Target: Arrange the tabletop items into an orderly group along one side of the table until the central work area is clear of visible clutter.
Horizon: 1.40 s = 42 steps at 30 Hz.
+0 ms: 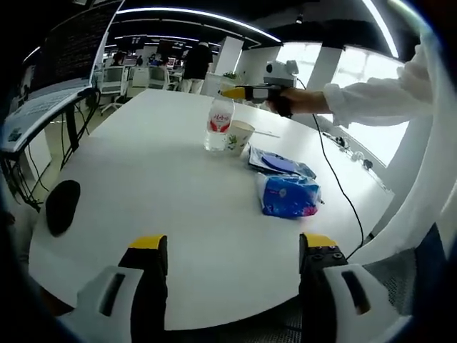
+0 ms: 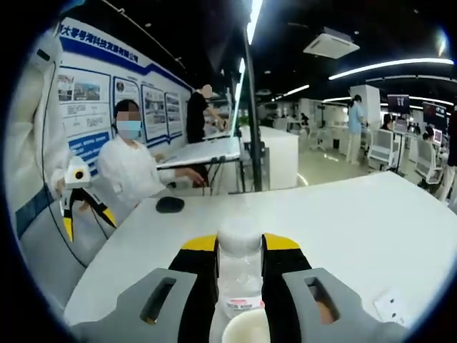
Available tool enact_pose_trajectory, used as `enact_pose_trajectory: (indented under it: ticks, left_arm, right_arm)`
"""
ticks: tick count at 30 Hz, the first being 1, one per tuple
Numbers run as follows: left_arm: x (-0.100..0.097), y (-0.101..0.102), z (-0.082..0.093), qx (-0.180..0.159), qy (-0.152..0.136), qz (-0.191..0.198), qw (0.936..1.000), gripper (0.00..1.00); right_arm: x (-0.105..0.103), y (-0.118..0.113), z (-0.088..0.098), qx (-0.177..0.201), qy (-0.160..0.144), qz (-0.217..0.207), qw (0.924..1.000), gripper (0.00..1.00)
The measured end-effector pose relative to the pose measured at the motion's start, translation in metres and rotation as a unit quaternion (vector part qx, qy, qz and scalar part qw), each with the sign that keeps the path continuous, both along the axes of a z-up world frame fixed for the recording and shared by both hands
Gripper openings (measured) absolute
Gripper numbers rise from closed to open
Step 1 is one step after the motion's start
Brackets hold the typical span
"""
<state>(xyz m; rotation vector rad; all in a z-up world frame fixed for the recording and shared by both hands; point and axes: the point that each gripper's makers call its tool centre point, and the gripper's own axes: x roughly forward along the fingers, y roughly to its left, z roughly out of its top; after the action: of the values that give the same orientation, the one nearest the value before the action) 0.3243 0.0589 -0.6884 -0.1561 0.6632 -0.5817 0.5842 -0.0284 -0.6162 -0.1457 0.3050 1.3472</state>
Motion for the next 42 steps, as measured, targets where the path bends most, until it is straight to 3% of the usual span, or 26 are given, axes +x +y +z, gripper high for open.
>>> enact_pose_trajectory:
  ticks: [10,18,22,30,39,41,42]
  left_arm:
    - [-0.001,0.0,-0.001,0.006,0.001,-0.004,1.0,0.73]
    - [0.0,0.001,0.0,0.006,0.0,-0.003,1.0,0.74]
    - [0.0,0.002,0.0,0.008,0.001,-0.001,1.0,0.74]
    - [0.0,0.003,0.0,0.012,0.0,0.0,0.9999,0.74]
    - [0.002,0.004,0.003,0.018,-0.012,0.004,0.9998,0.81]
    - [0.0,0.003,0.004,0.02,-0.013,0.001,0.9997,0.81]
    - [0.0,0.002,0.004,0.021,-0.014,-0.001,0.9997,0.81]
  right_arm:
    - [-0.004,0.001,0.002,0.008,-0.019,-0.005,0.9998,0.2]
    - [-0.004,-0.004,0.003,0.016,-0.003,-0.023,0.9996,0.23]
    - [0.001,-0.006,0.001,0.008,-0.008,-0.049,0.9987,0.46]
    - [0.006,-0.011,0.015,0.024,-0.02,-0.097,0.9948,0.78]
    - [-0.014,-0.024,0.022,0.049,0.007,-0.135,0.9896,0.86]
    - [-0.02,-0.027,0.022,0.052,0.021,-0.142,0.9882,0.86]
    - [-0.024,-0.029,0.021,0.059,0.042,-0.15,0.9861,0.86]
